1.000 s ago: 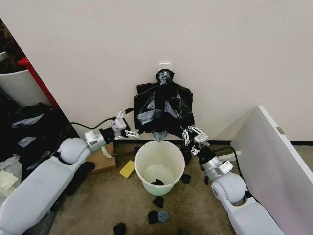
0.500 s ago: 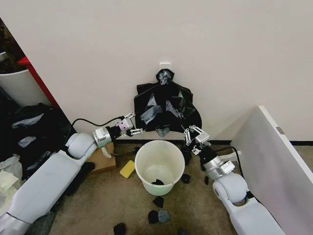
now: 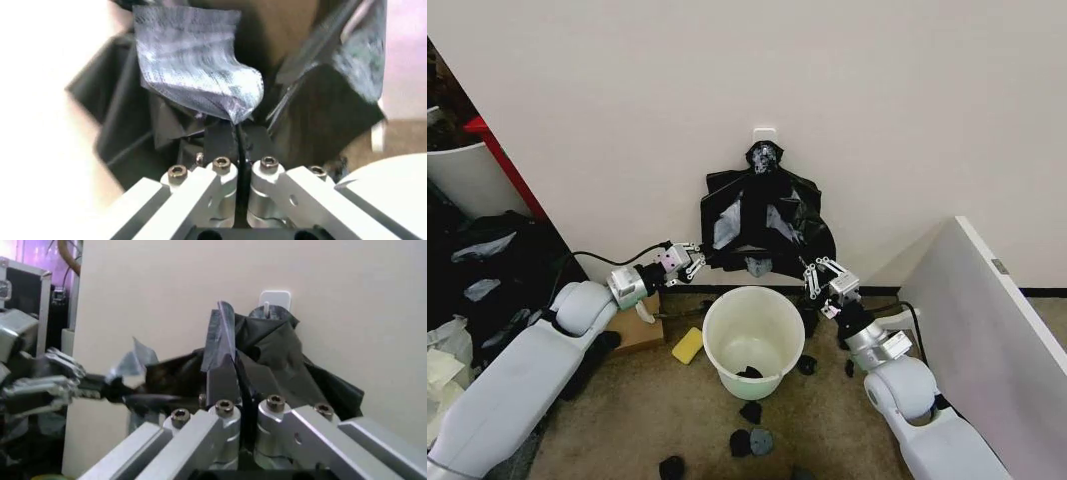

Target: Place the garbage bag over the trash bin.

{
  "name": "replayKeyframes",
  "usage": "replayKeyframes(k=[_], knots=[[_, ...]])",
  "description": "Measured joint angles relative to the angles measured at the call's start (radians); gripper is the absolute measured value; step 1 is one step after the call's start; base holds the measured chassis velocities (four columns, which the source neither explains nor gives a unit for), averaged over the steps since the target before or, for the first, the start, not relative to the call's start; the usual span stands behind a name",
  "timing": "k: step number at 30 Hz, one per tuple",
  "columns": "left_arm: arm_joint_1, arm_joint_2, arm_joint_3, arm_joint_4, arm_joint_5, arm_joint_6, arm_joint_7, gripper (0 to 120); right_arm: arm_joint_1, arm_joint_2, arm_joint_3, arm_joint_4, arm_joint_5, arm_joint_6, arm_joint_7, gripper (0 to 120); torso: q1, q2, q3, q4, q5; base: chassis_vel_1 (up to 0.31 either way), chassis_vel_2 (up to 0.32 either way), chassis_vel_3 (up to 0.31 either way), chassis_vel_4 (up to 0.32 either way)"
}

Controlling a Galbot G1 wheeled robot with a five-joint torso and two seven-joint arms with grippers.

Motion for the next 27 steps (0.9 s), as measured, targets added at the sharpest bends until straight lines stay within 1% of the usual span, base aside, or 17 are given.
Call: replayKeyframes(k=[2,4,6,7,8,9,11,12,14,15,16,18,21,25,27], knots=[[0.056,-0.004,-0.044,-0.038,-0.040,-0.001,-0.030,0,-0.020,-0.018,-0.015,0.014,0.015,-0.007,0.052,0,0.000,0.000,0.000,0.0001,0.0002,0.000,0.000,0.000,0.000],[0.121,-0.010,-0.075,-0.086,-0.077,-0.001,-0.086,0,-0.054,-0.047,-0.038,0.033,0.033,-0.026,0.117,0,0.000,0.000,0.000,0.0001,0.0003,0.000,0.000,0.000,0.000],[0.213,-0.026,-0.096,-0.152,-0.110,-0.001,-0.182,0,-0.105,-0.094,-0.068,0.064,0.060,-0.037,0.188,0,0.000,0.000,0.000,0.0002,-0.0001,0.000,0.000,0.000,0.000],[0.213,-0.026,-0.096,-0.152,-0.110,-0.001,-0.182,0,-0.105,-0.094,-0.068,0.064,0.060,-0.037,0.188,0,0.000,0.000,0.000,0.0002,-0.0001,0.000,0.000,0.000,0.000],[0.247,-0.035,-0.102,-0.178,-0.115,-0.001,-0.222,0,-0.124,-0.109,-0.077,0.077,0.069,-0.038,0.207,0,0.000,0.000,0.000,0.0000,-0.0003,0.000,0.000,0.000,0.000],[0.291,-0.048,-0.112,-0.208,-0.116,0.000,-0.266,0,-0.149,-0.130,-0.090,0.095,0.082,-0.039,0.233,0,0.000,0.000,0.000,-0.0003,0.0003,0.000,0.000,0.000,0.000],[0.355,-0.064,-0.126,-0.245,-0.100,0.006,-0.334,0,-0.179,-0.153,-0.108,0.123,0.093,-0.040,0.265,0,0.000,0.000,0.000,-0.0001,0.0000,0.000,0.000,0.000,0.000],[0.402,-0.077,-0.136,-0.274,-0.079,0.019,-0.390,0,-0.200,-0.165,-0.120,0.144,0.098,-0.042,0.288,0,0.000,0.000,0.000,0.0000,-0.0001,0.000,0.000,0.000,0.000],[0.453,-0.089,-0.144,-0.305,-0.049,0.039,-0.453,0,-0.228,-0.177,-0.142,0.174,0.102,-0.047,0.317,0,0.000,0.000,0.000,0.0003,0.0002,0.000,0.000,0.000,0.000],[0.453,-0.089,-0.144,-0.305,-0.049,0.039,-0.453,0,-0.228,-0.177,-0.142,0.174,0.102,-0.047,0.317,0,0.000,0.000,0.000,0.0003,0.0002,0.000,0.000,0.000,0.000],[0.483,-0.094,-0.148,-0.324,-0.024,0.053,-0.488,0,-0.247,-0.184,-0.156,0.195,0.102,-0.050,0.333,0,0.000,0.000,0.000,0.0003,0.0001,0.000,0.000,0.000,0.000],[0.517,-0.095,-0.152,-0.348,0.007,0.064,-0.522,0,-0.272,-0.195,-0.171,0.224,0.103,-0.053,0.350,0,0.000,0.000,0.000,0.0002,0.0001,0.000,0.000,0.000,0.000],[0.576,-0.082,-0.160,-0.395,0.060,0.068,-0.556,0,-0.340,-0.229,-0.184,0.295,0.108,-0.055,0.375,0,0.000,0.000,0.000,0.0000,0.0000,0.000,0.000,0.000,0.000],[0.597,-0.066,-0.163,-0.423,0.068,0.064,-0.562,0,-0.381,-0.249,-0.173,0.338,0.112,-0.052,0.379,0,0.000,0.000,0.000,0.0000,-0.0001,0.000,0.000,0.000,0.000],[0.596,-0.057,-0.163,-0.438,0.054,0.055,-0.562,0,-0.390,-0.251,-0.158,0.360,0.117,-0.047,0.379,0,0.000,0.000,0.000,-0.0001,0.0001,0.000,0.000,0.000,0.000]])
